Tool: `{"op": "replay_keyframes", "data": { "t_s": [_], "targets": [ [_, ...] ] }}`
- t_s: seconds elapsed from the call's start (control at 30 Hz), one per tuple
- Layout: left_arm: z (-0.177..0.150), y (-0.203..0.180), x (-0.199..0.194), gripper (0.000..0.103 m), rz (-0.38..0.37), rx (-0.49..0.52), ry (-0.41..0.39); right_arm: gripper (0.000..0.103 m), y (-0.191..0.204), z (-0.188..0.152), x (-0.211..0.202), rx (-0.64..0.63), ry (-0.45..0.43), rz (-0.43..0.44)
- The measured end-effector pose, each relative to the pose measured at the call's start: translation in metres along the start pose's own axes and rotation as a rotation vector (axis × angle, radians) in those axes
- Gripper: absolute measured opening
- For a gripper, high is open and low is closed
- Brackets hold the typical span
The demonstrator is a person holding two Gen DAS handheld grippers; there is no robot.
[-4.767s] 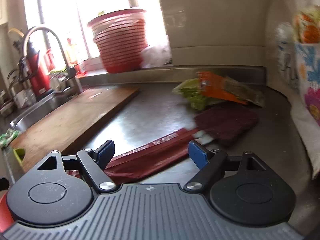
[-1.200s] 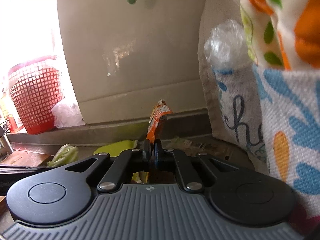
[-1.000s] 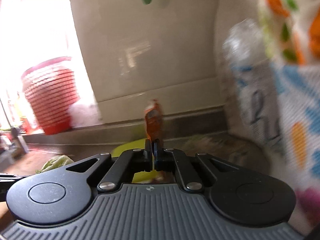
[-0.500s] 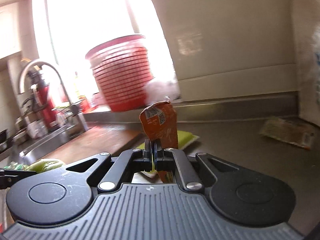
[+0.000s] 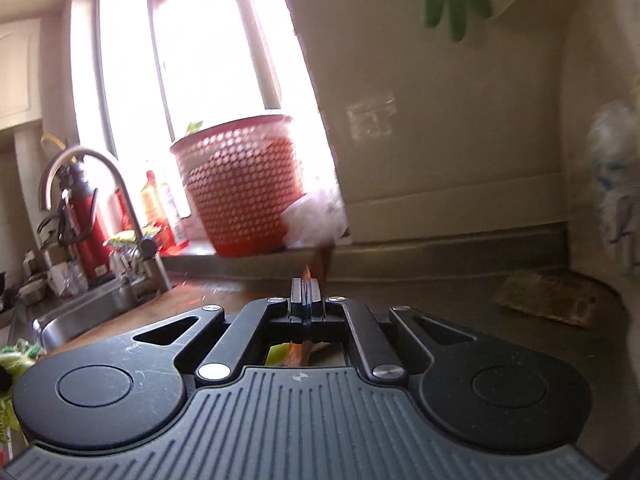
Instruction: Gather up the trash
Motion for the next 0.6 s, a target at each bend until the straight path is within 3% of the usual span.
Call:
{"op": "replay_keyframes", "data": {
  "t_s": [0.2, 0.3, 0.43, 0.5, 0.6],
  "targets": [
    [-0.001, 0.011, -0.015, 0.004, 0.005, -0.014, -0.018, 0.0, -0.01, 0.017, -0.024, -0.007, -0.021, -0.046],
    [-0.003, 0.015, -0.022, 0.004, 0.004, -0.028, -0.025, 0.0, -0.019, 0.014, -0.029, 0.007, 0.048, -0.045],
    [-0.006, 0.022, -0.034, 0.004, 0.009, -0.037, -0.027, 0.011, -0.025, -0.003, -0.045, -0.005, 0.121, -0.066],
    [-0.007, 0.026, -0.041, 0.004, 0.011, -0.041, -0.029, 0.017, -0.03, -0.017, -0.051, 0.006, 0.186, -0.081],
    [-0.01, 0.03, -0.05, 0.004, 0.013, -0.042, -0.028, 0.05, -0.038, -0.037, -0.059, 0.083, 0.271, -0.111]
  ]
}}
Point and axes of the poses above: each gripper's, at about its wrist camera, not at the fingertips, and x roughly the way its jaws point, y to its left, z to its top, the point moved 2 cm from there along x, roughly the way its jaws point, and after that the axes turned 8 degrees about -y, right-handed, at the moved point
